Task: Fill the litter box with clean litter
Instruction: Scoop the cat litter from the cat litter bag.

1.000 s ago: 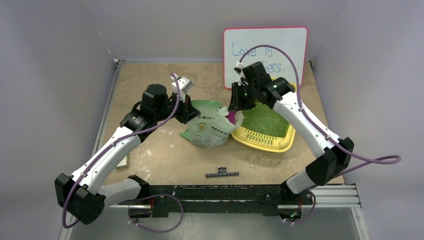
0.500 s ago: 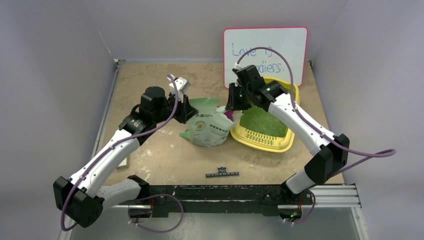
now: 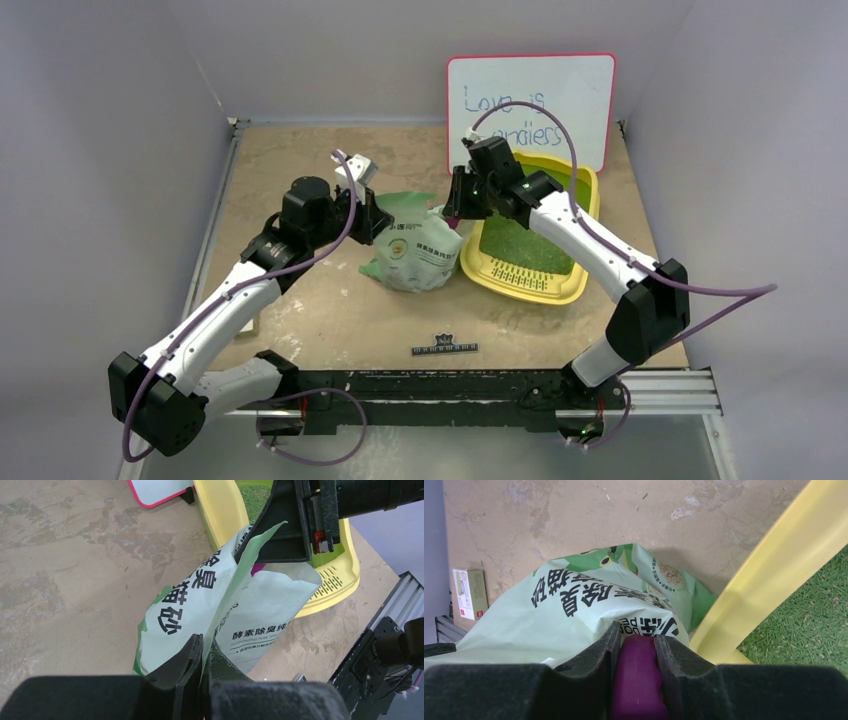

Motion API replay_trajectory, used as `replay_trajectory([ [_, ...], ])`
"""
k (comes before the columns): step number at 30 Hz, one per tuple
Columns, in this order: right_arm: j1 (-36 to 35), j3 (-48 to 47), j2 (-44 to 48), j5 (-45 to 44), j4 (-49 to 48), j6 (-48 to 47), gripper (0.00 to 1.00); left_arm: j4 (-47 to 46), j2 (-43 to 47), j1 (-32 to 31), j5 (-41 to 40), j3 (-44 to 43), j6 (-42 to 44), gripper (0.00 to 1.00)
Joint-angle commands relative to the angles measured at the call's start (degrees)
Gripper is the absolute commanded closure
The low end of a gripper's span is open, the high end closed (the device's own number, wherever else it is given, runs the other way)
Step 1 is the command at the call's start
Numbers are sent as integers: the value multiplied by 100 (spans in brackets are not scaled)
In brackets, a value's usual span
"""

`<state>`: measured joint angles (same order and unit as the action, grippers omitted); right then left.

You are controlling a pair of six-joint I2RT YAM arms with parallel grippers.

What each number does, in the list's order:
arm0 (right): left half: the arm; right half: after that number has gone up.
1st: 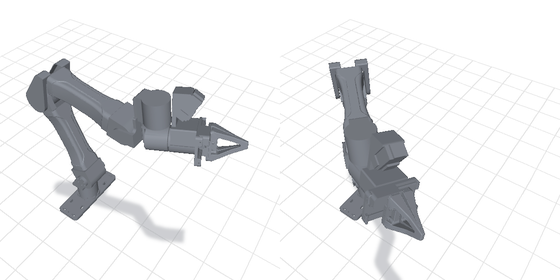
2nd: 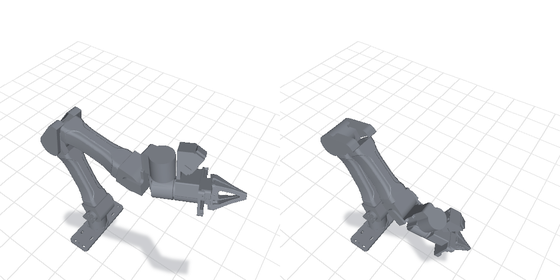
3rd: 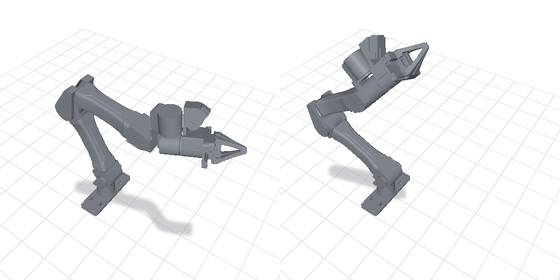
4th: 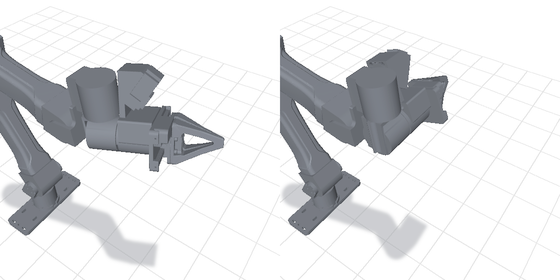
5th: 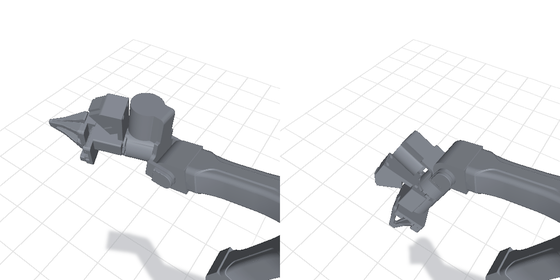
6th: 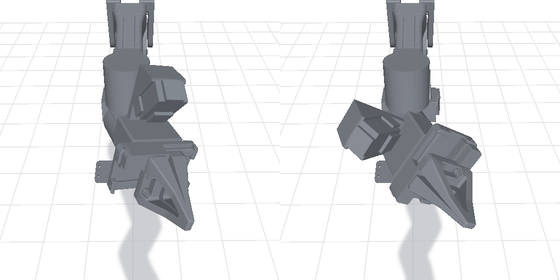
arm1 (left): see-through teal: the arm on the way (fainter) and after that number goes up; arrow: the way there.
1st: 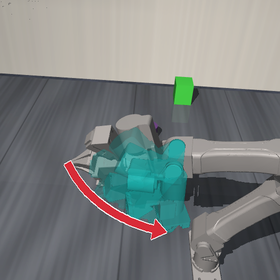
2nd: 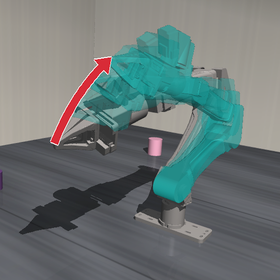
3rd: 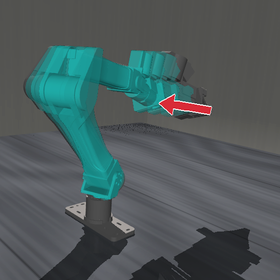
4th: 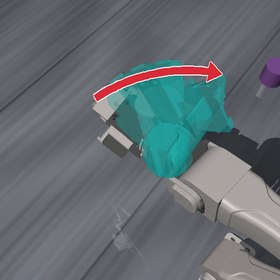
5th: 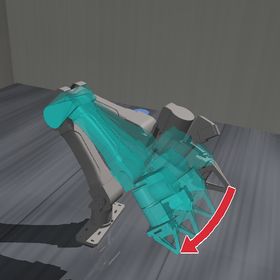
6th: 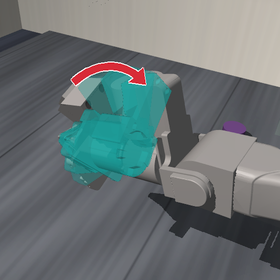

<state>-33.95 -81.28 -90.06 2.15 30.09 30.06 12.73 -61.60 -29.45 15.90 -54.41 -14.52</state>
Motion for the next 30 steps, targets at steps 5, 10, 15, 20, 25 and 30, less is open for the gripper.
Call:
replay_trajectory([
  [5, -19, 593, -455, 321, -196, 69, 100, -280, 51, -17, -130, 22, -179, 100],
  [10, -20, 704, -468, 794, -243, 224, 100, -278, 63, -16, 29, -14, -242, 100],
  [15, -15, 367, -333, 303, 66, 161, 100, -58, 70, -17, -56, -119, -198, 100],
  [20, -19, -549, -306, -712, 1143, -236, 100, 79, -10, -17, -106, -133, -138, 100],
  [25, -15, -918, 15, -875, 1560, -438, 100, -12, -45, -17, -163, -137, -189, 100],
  [30, -15, -729, 287, -995, 1533, -328, 100, 15, -77, -17, -185, -207, -233, 100],
])
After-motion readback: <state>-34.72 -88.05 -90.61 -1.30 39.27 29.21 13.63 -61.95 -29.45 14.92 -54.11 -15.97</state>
